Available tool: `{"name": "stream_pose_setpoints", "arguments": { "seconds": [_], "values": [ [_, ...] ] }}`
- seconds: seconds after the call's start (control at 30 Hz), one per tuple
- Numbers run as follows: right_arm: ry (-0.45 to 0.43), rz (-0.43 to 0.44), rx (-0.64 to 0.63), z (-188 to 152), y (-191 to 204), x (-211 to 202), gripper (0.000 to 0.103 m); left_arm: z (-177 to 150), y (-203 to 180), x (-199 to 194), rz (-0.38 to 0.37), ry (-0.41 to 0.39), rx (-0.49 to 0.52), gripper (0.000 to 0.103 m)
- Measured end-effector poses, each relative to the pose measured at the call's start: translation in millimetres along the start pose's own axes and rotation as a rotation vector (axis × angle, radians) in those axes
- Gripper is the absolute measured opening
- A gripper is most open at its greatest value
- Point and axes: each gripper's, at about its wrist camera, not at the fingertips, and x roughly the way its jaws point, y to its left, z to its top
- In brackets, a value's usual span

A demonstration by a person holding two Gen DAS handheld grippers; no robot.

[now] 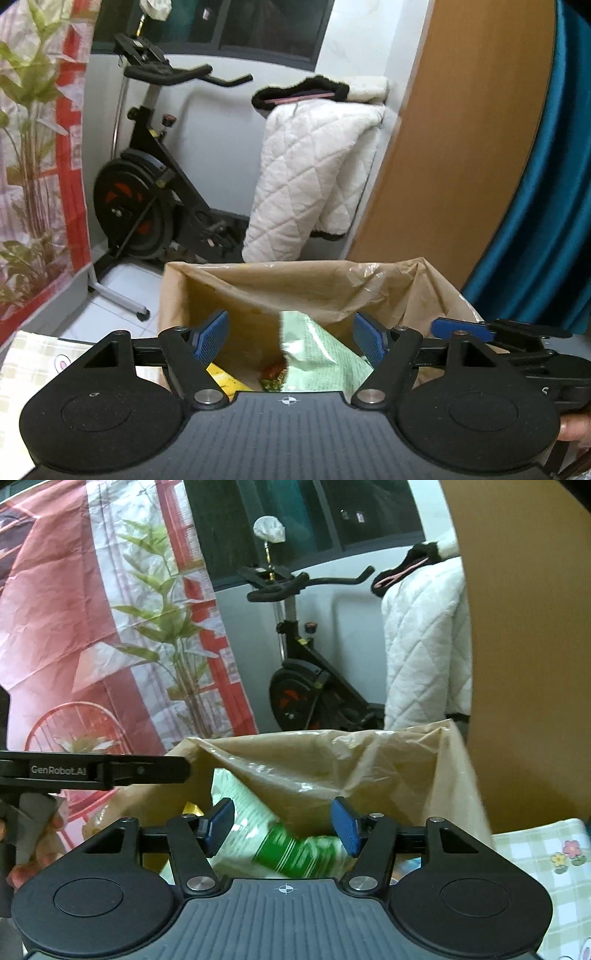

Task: Organize snacks
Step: 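Move both empty tools back down to the snack pile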

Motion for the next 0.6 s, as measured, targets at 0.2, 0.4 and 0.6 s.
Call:
{"name": "stream_pose_setpoints", "arguments": {
  "seconds": [0.2,0.4,0.6],
  "values": [
    [-0.046,-0.038,-0.033,-15,-3,-29,0.055,-18,-2,-32,0.074,-0.062,0.006,0.076],
    [-0.079,-0.059,-0.05,-43,2,-62,0.055,-50,3,-69,0.122,-0.087,-0.04,0.076],
    [-0.105,-0.055,-0.051,-68,0,-89,0.055,-74,4,-93,0.149,-0.091,-0.057,0.076]
  ]
}}
